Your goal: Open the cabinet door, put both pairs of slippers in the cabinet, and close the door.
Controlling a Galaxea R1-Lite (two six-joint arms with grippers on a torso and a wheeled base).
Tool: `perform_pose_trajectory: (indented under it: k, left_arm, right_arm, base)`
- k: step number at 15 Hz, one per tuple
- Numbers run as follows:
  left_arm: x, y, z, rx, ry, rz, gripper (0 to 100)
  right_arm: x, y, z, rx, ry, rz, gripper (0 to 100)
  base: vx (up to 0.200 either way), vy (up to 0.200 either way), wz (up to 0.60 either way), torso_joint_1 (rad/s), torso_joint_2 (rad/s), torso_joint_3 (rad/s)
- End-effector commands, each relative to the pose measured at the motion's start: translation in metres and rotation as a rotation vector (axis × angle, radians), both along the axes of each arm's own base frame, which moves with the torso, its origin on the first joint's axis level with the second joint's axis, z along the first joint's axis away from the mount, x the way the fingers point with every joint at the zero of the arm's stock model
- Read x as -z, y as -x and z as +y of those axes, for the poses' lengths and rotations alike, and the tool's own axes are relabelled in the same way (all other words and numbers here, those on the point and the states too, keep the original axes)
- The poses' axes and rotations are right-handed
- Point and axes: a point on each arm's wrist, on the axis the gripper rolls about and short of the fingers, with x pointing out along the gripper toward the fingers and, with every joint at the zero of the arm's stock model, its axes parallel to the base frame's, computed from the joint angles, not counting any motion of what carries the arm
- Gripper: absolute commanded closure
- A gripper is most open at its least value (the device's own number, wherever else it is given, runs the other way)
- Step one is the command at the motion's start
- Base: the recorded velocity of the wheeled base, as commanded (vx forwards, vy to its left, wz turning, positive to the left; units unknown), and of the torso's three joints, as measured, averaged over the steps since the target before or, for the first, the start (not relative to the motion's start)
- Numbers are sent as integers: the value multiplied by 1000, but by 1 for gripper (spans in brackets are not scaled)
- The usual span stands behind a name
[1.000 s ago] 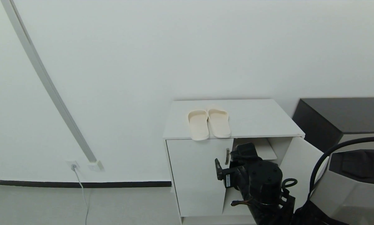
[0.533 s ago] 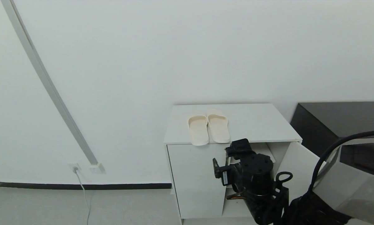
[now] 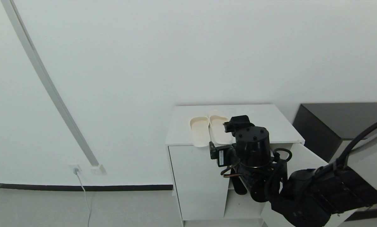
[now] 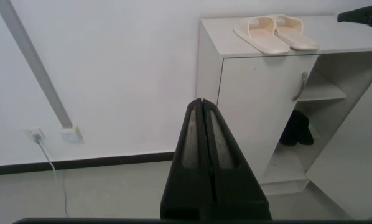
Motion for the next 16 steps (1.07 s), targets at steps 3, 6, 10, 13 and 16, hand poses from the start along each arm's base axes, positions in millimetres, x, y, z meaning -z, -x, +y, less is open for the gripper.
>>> perform_pose_trajectory:
  k: [3, 6, 10, 13, 16]
  left_arm:
    - [0, 0, 0, 0, 1, 1, 100]
    - [0, 0, 0, 0, 1, 3, 100]
    - [0, 0, 0, -2, 1, 1, 100]
    - [0, 0, 0, -2, 2, 1, 100]
    - [0, 0, 0, -2, 2, 1, 100]
  right_arm:
    - [-4, 2, 0, -3, -11, -7, 0]
    - [-3, 3, -1, -4, -15, -4, 0]
    - [7, 4, -1, -8, 6, 17, 0]
    - [19, 8, 6, -23, 0, 43, 0]
    - [38, 5, 14, -58, 15, 80, 0]
  base:
    - [200, 0, 0, 1, 1, 1]
    - [200, 0, 0, 1, -4, 4]
    - [150, 0, 0, 7, -1, 4]
    - [0, 0, 0, 0, 0, 0]
    - [0, 0, 0, 0, 0, 0]
